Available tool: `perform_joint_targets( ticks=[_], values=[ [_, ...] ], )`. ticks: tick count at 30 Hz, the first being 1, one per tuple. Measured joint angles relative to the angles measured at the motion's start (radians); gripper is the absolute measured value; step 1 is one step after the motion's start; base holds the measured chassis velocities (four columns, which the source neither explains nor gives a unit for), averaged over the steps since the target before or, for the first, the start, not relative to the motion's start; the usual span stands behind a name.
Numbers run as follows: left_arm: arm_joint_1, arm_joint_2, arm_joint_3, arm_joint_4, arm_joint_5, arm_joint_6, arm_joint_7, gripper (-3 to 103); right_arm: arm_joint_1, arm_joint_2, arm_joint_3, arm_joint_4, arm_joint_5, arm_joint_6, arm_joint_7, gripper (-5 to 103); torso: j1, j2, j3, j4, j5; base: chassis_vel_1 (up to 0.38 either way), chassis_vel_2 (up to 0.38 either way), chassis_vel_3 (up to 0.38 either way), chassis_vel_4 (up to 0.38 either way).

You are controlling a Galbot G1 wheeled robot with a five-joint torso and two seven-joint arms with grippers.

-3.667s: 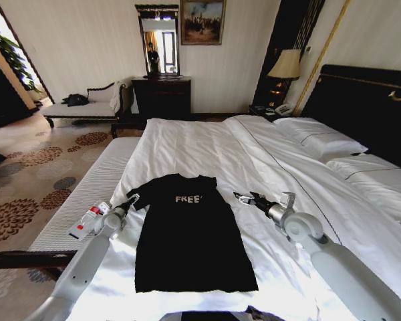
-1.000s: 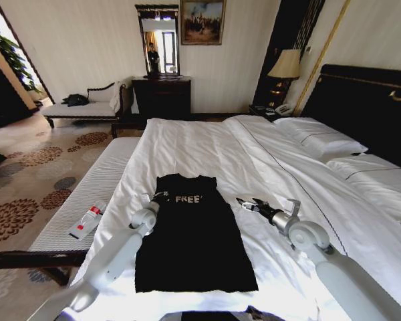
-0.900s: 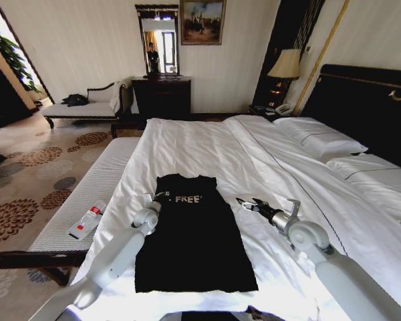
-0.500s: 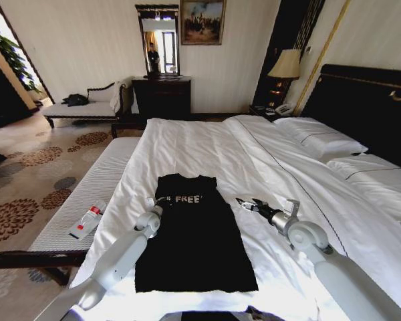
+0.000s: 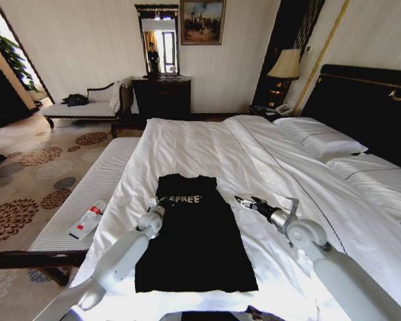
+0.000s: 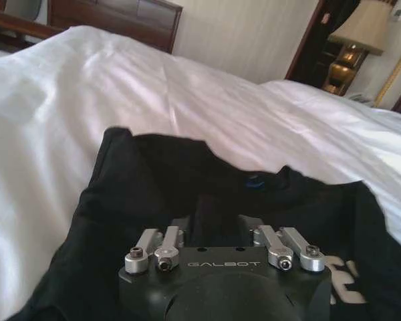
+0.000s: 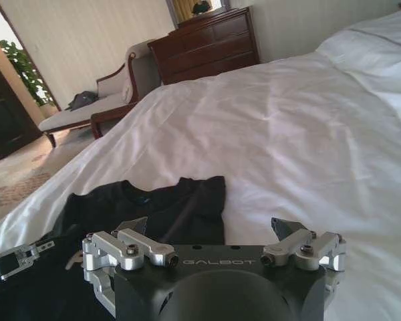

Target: Fold the clothes on the bed.

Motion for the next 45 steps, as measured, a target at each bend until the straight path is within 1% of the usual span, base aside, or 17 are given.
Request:
perform_joint_targets(
  ticks=[1, 3, 5, 6, 7, 9, 12, 16, 19, 20, 21, 23, 24, 28, 35, 39, 45],
  values=[
    [0.005, 0.011, -0.003, -0.019, -0.005, 0.003, -0.003, 49, 0.016, -0.001, -0.012, -0.005, 0.006, 0.000, 0.001, 100, 0.000, 0.000, 0.000, 0.0001, 0.0000, 0.000, 0.000, 0.000, 0.000],
    [0.010, 0.019, -0.006, -0.032, -0.011, 0.005, -0.005, 49, 0.029, -0.002, -0.020, -0.009, 0.010, 0.000, 0.003, 100, 0.000, 0.000, 0.000, 0.0000, 0.0000, 0.000, 0.000, 0.000, 0.000],
    [0.024, 0.037, -0.026, -0.063, -0.030, 0.007, -0.011, 60, 0.060, -0.003, -0.047, -0.020, 0.027, -0.002, 0.007, 100, 0.000, 0.000, 0.000, 0.0000, 0.0000, 0.000, 0.000, 0.000, 0.000],
    [0.030, 0.055, -0.065, -0.075, -0.073, 0.010, -0.024, 77, 0.113, -0.006, -0.080, -0.045, 0.056, -0.005, 0.013, 100, 0.000, 0.000, 0.000, 0.0001, -0.0002, 0.000, 0.000, 0.000, 0.000],
    [0.022, 0.061, -0.077, -0.068, -0.096, 0.011, -0.028, 82, 0.136, -0.008, -0.094, -0.060, 0.068, -0.007, 0.014, 100, 0.000, 0.000, 0.000, 0.0002, -0.0001, 0.000, 0.000, 0.000, 0.000],
    [0.013, 0.065, -0.083, -0.061, -0.115, 0.011, -0.032, 82, 0.154, -0.009, -0.104, -0.072, 0.077, -0.007, 0.013, 100, 0.000, 0.000, 0.000, 0.0001, -0.0002, 0.000, 0.000, 0.000, 0.000],
    [-0.026, 0.063, -0.106, -0.019, -0.178, 0.016, -0.038, 97, 0.213, -0.004, -0.138, -0.128, 0.115, -0.013, 0.008, 100, 0.000, 0.000, 0.000, 0.0000, -0.0001, 0.000, 0.000, 0.000, 0.000],
    [-0.076, 0.041, -0.114, 0.049, -0.230, 0.022, -0.041, 100, 0.273, 0.012, -0.168, -0.201, 0.149, -0.022, 0.006, 100, 0.000, 0.000, 0.000, 0.0002, -0.0001, 0.000, 0.000, 0.000, 0.000],
    [-0.156, 0.005, -0.099, 0.168, -0.295, 0.029, -0.037, 100, 0.355, 0.034, -0.202, -0.298, 0.184, -0.041, -0.011, 100, 0.000, 0.000, 0.000, -0.0003, 0.0000, 0.000, 0.000, 0.000, 0.000],
    [-0.156, 0.005, -0.099, 0.168, -0.295, 0.029, -0.037, 100, 0.355, 0.034, -0.202, -0.298, 0.184, -0.041, -0.011, 100, 0.000, 0.000, 0.000, -0.0003, 0.0000, 0.000, 0.000, 0.000, 0.000],
    [-0.179, -0.005, -0.091, 0.204, -0.309, 0.030, -0.032, 100, 0.385, 0.043, -0.221, -0.332, 0.193, -0.046, -0.018, 100, 0.000, 0.000, 0.000, -0.0004, -0.0006, 0.000, 0.000, 0.000, 0.000],
    [-0.222, -0.025, -0.082, 0.273, -0.335, 0.032, -0.016, 100, 0.467, 0.069, -0.277, -0.436, 0.203, -0.059, -0.036, 100, 0.000, 0.000, 0.000, -0.0002, 0.0003, 0.000, 0.000, 0.000, 0.000],
    [-0.222, -0.025, -0.082, 0.273, -0.335, 0.032, -0.016, 100, 0.467, 0.069, -0.277, -0.436, 0.203, -0.059, -0.036, 100, 0.000, 0.000, 0.000, -0.0002, 0.0003, 0.000, 0.000, 0.000, 0.000],
    [-0.267, -0.051, -0.083, 0.361, -0.384, 0.041, 0.015, 100, 0.581, 0.122, -0.357, -0.594, 0.194, -0.066, -0.070, 100, 0.000, 0.000, 0.000, 0.0003, 0.0000, 0.000, 0.000, 0.000, 0.000],
    [-0.309, -0.094, -0.121, 0.460, -0.394, 0.041, 0.072, 100, 0.664, 0.183, -0.410, -0.743, 0.162, -0.066, -0.096, 100, 0.000, 0.000, 0.000, 0.0000, 0.0000, 0.000, 0.000, 0.000, 0.000],
    [-0.335, -0.131, -0.138, 0.529, -0.384, 0.034, 0.109, 100, 0.718, 0.242, -0.428, -0.849, 0.141, -0.064, -0.102, 100, 0.000, 0.000, 0.000, -0.0001, -0.0001, 0.000, 0.000, 0.000, 0.000],
    [-0.336, -0.143, -0.138, 0.561, -0.361, 0.027, 0.131, 100, 0.747, 0.296, -0.426, -0.917, 0.123, -0.061, -0.103, 100, 0.000, 0.000, 0.000, 0.0000, 0.0000, 0.000, 0.000, 0.000, 0.000]
  ],
)
